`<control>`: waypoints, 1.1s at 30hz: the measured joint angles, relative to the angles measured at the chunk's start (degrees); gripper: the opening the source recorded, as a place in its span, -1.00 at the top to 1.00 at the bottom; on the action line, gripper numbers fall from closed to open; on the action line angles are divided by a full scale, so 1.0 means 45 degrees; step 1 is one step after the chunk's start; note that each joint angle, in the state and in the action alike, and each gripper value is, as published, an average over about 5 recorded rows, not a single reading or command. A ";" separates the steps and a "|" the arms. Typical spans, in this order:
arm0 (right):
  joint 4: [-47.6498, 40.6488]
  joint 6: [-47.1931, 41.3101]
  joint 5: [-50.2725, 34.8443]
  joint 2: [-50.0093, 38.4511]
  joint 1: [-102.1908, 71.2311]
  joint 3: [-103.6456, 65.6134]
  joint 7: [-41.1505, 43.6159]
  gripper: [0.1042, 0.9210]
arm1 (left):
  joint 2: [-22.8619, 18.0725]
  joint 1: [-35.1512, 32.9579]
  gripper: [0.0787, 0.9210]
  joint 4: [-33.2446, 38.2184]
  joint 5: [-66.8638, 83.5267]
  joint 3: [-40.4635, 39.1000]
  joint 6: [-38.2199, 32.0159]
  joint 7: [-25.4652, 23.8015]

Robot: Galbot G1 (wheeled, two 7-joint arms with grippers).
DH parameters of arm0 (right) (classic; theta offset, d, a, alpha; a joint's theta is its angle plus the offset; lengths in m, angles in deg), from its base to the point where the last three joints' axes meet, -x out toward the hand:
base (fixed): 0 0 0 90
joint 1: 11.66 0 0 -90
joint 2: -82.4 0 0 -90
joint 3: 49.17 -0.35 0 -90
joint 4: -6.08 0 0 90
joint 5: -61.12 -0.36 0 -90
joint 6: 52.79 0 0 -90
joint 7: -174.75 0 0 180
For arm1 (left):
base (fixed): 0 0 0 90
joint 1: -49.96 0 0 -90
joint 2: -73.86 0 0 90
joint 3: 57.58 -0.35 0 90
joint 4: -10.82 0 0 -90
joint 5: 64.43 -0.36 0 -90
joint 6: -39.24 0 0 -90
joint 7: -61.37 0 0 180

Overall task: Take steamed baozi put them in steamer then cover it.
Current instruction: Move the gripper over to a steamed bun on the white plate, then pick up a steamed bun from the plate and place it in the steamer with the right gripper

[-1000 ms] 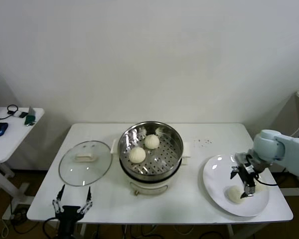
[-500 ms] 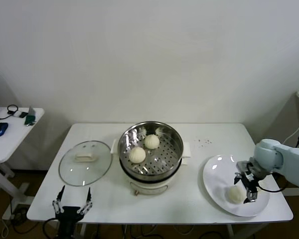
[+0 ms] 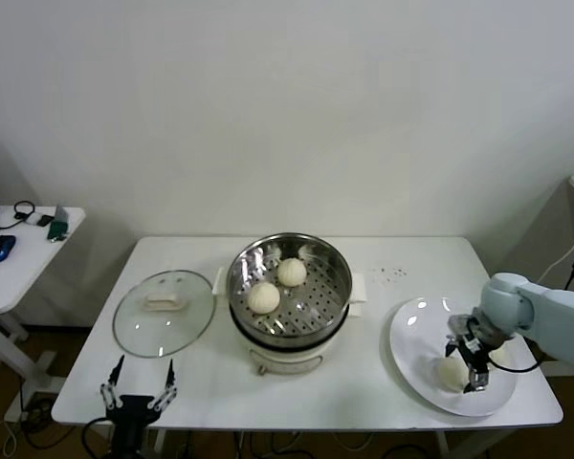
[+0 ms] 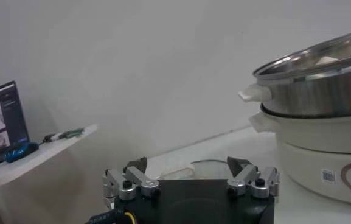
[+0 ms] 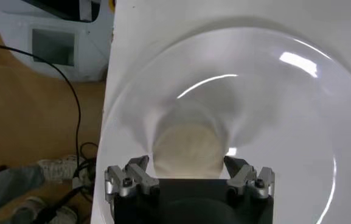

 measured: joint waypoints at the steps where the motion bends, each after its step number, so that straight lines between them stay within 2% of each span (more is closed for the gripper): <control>1: -0.0028 0.0021 0.0011 0.0014 -0.0012 -0.0029 0.0013 -0.72 | 0.0000 0.0004 -0.77 0.0003 -0.0006 0.0000 0.0007 0.0001; 6: -0.0141 0.0101 0.0069 0.0094 -0.0026 -0.0122 0.0113 -0.53 | 0.0000 0.0031 -0.77 0.0026 -0.0033 -0.0008 0.0036 0.0005; 10: -0.0197 0.0149 0.0072 0.0139 -0.0023 -0.0159 0.0169 -0.45 | 0.0000 0.0044 -0.77 0.0049 -0.0053 -0.0018 0.0044 0.0008; 21: -0.0270 0.0586 -0.0190 0.0337 0.0880 0.0381 0.0439 -0.43 | -0.0004 0.0066 -0.77 0.0064 -0.0061 -0.0032 0.0046 0.0013; 33: -0.0154 0.2821 -0.1126 0.2192 0.5909 0.3706 0.0873 -0.43 | 0.0088 -0.0014 -0.77 0.0153 -0.0077 -0.0106 0.0043 0.0013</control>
